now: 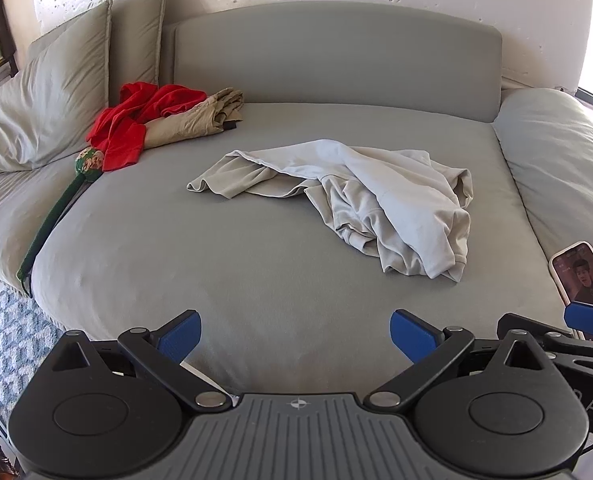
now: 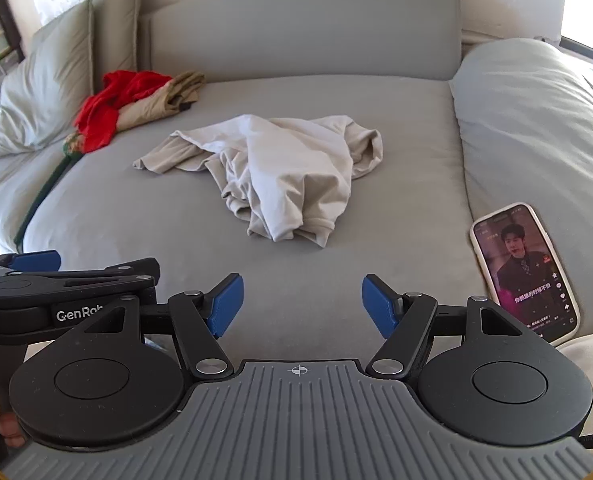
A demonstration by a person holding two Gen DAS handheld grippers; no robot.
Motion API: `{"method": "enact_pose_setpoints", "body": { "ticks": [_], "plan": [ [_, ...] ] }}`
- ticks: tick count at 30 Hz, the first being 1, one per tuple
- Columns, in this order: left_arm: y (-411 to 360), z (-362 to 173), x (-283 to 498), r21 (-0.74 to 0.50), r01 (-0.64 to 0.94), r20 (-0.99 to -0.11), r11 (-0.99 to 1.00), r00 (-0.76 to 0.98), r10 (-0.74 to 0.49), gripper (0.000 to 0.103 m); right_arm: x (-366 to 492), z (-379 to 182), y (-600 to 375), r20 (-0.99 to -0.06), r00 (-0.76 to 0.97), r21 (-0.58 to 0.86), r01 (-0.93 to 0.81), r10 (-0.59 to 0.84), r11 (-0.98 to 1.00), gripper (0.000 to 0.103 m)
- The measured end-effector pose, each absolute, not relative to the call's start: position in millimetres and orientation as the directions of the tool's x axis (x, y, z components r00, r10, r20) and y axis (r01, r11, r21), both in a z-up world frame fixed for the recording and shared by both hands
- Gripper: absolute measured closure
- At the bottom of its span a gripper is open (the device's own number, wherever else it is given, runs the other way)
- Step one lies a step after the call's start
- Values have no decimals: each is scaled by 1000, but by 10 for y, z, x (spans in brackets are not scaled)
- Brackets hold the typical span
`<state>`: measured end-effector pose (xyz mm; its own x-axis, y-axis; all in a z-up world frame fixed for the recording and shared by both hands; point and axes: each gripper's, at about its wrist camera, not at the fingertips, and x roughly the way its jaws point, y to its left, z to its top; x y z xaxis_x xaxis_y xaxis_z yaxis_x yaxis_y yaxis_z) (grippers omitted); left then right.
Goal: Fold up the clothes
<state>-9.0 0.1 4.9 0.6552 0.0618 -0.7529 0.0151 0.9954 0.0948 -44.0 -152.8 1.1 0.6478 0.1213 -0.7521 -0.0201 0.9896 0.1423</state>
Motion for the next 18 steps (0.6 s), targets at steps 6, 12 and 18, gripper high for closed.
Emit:
{"method": "enact_pose_setpoints", "body": {
  "ticks": [6, 12, 18],
  "plan": [
    [-4, 44, -90, 96, 15, -754, 995, 654, 63, 3, -449, 5, -1529, -752, 649, 137, -20, 118, 990, 31],
    [4, 38, -89, 95, 16, -755, 995, 652, 61, 3, -444, -2, -1527, -753, 649, 133, -19, 114, 991, 31],
    [12, 23, -93, 94, 16, -757, 995, 650, 61, 3, -442, -15, -1525, -754, 647, 132, -19, 113, 991, 31]
  ]
}}
